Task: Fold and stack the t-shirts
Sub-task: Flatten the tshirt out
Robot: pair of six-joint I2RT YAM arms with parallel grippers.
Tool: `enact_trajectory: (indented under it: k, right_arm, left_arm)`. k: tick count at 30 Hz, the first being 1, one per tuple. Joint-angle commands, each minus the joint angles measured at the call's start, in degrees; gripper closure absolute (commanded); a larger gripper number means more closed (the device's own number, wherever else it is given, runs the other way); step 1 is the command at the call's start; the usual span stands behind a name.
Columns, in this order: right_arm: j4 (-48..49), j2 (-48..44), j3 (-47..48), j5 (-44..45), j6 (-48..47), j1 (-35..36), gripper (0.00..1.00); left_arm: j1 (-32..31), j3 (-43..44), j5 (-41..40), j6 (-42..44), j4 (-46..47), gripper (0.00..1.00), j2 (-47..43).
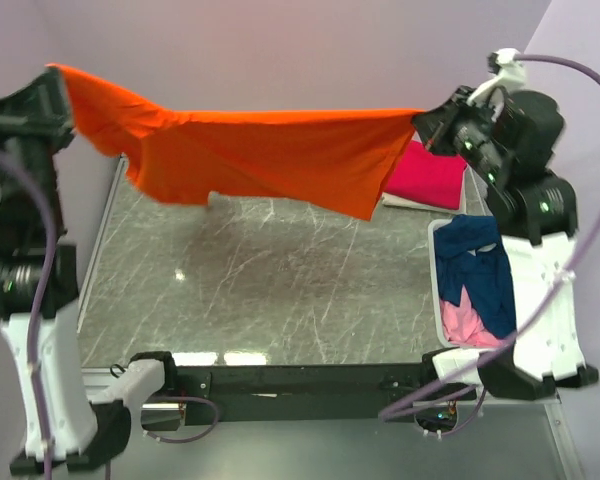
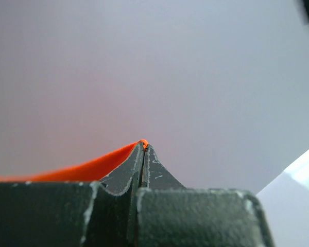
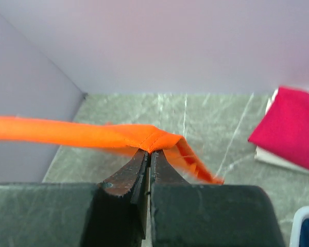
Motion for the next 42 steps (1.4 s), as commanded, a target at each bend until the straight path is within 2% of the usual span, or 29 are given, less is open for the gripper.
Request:
enact_trajectory:
  k: [1,5,7,13,16,19,25,31,42]
  right_arm:
    - [6.86,-4.06,-2.52,3.92,-1.26,0.82,1.0]
    - [6.08,-2.84,-1.82,4.71,-0.11,0.82,1.0]
    - [5.2,-0.21,-1.73,4.8,0.06,0.91,1.0]
    - [6.6,7.79,-3.4,4.8,-0.03,0.65,1.0]
    - [7.39,12.62,-2.35,4.01,0.85,-0.05,1.0]
    - [7.4,18.67,1.5,3.48,1.12,-0.23,1.0]
    - [5.64,24.76,10.04,3.31,1.82,-0.15,1.0]
    - [5.64,23.53,12.51,3.57,2.43,-0.14,1.0]
    - [9.41,4.65,0.13,4.62,0.68,2.4,1.0]
  left_arm:
    - [0.12,-0.12,-6.25,5.35,2.95,1.0,-2.86]
    - [0.29,1.11,-4.5,6.77,0.93,1.0,-0.5]
    - [0.2,1.29,-0.81,6.42,0.92,1.0,1.52]
    - [0.12,4.62,11.56,5.0,1.45,1.0,14.79]
    - [0.11,7.0,14.84,5.35,1.01,1.0,21.3]
    - [0.11,9.37,16.25,6.41,0.66,1.0,26.92]
    - [0.12,13.85,17.31,6.85,0.04,1.0,31.24]
    - [0.12,12.81,13.1,8.43,0.31,1.0,26.33]
    - [0.12,-1.69,-0.79,13.09,4.35,1.0,0.85]
